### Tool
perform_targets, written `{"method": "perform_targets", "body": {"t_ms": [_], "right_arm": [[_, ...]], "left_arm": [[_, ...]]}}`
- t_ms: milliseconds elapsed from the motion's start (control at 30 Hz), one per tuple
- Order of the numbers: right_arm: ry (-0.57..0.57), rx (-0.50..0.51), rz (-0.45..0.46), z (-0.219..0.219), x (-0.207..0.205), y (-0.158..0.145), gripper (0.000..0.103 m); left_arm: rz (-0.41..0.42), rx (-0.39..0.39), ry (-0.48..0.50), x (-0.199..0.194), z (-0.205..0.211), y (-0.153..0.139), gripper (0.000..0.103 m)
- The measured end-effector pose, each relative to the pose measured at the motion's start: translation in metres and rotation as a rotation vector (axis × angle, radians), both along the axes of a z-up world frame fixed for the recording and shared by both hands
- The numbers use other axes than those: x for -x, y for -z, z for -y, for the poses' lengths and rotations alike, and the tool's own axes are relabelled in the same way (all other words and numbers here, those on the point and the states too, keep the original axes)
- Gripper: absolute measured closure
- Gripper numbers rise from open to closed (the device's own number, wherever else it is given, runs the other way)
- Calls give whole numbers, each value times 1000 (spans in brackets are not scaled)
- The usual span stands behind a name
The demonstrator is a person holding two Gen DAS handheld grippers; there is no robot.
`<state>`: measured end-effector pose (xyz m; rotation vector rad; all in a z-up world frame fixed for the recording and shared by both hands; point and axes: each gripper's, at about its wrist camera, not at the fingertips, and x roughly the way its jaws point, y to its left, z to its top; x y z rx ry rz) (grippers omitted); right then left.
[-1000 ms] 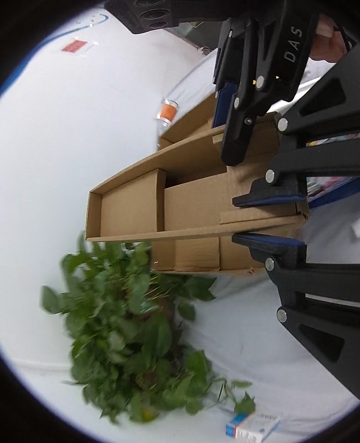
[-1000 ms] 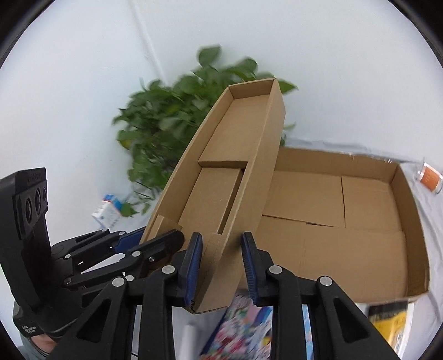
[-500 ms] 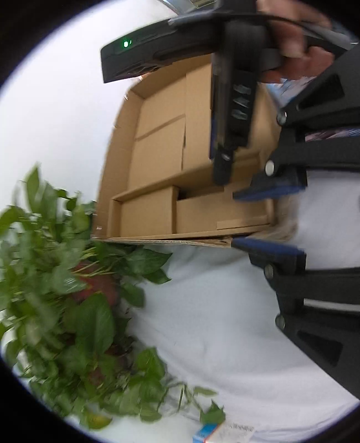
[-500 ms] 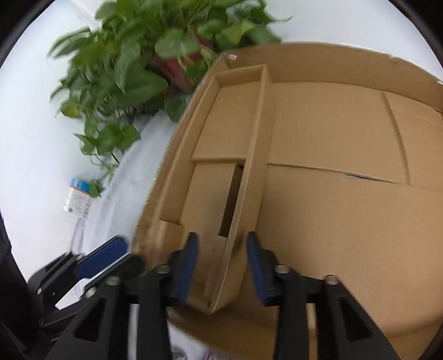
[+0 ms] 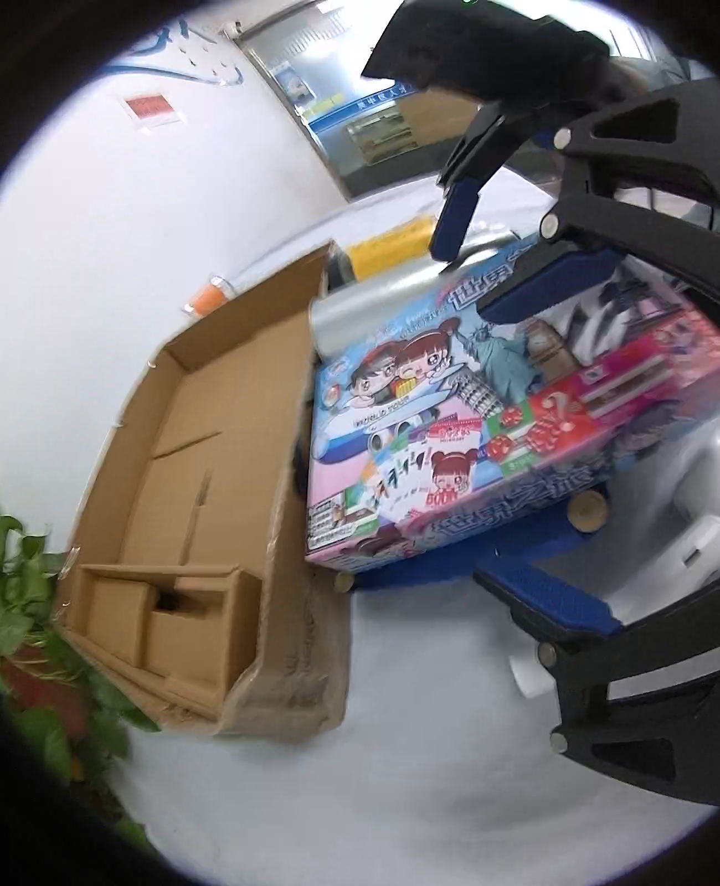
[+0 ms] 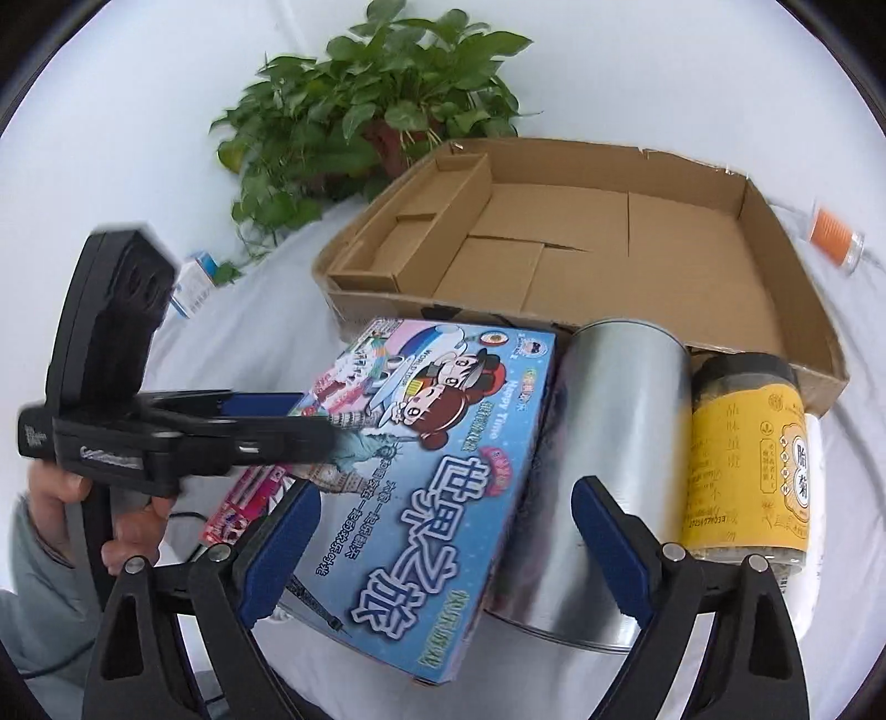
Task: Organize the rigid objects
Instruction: 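Grasp the picture-printed toy box with the left gripper and place it in the box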
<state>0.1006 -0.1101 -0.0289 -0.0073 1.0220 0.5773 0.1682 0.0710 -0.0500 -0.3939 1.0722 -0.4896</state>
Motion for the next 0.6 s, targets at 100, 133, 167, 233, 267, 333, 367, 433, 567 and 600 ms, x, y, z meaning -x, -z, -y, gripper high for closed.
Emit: {"method": "perform_targets", "body": {"t_ms": [100, 133, 167, 233, 267, 333, 367, 433, 567, 600], "right_arm": [[-4, -24, -64, -10, -1, 8, 10], [8, -21, -58, -13, 0, 8, 9], [21, -20, -59, -17, 2, 10, 9], [50, -21, -49, -22, 1, 8, 11], [61, -22, -39, -29, 1, 9, 12], [72, -30, -8, -36, 2, 6, 14], [79, -45, 23, -36, 2, -4, 14], [91, -67, 76, -37, -3, -19, 14], [110, -77, 216, -36, -30, -64, 17], [112, -77, 235, -36, -41, -72, 17]], "left_arm": [[12, -94, 7, -5, 18, 1, 31], [18, -82, 25, -2, 22, 0, 32], [7, -81, 22, -1, 23, 0, 34], [14, -93, 8, 0, 22, -3, 44], [24, -97, -2, 3, 22, -5, 44], [65, -139, -28, 10, 23, -13, 44], [87, -158, -39, 13, 21, -17, 44], [156, -201, -71, 13, 23, -32, 44], [317, -214, -133, -5, 16, -79, 44], [337, -219, -136, -12, 21, -86, 44]]}}
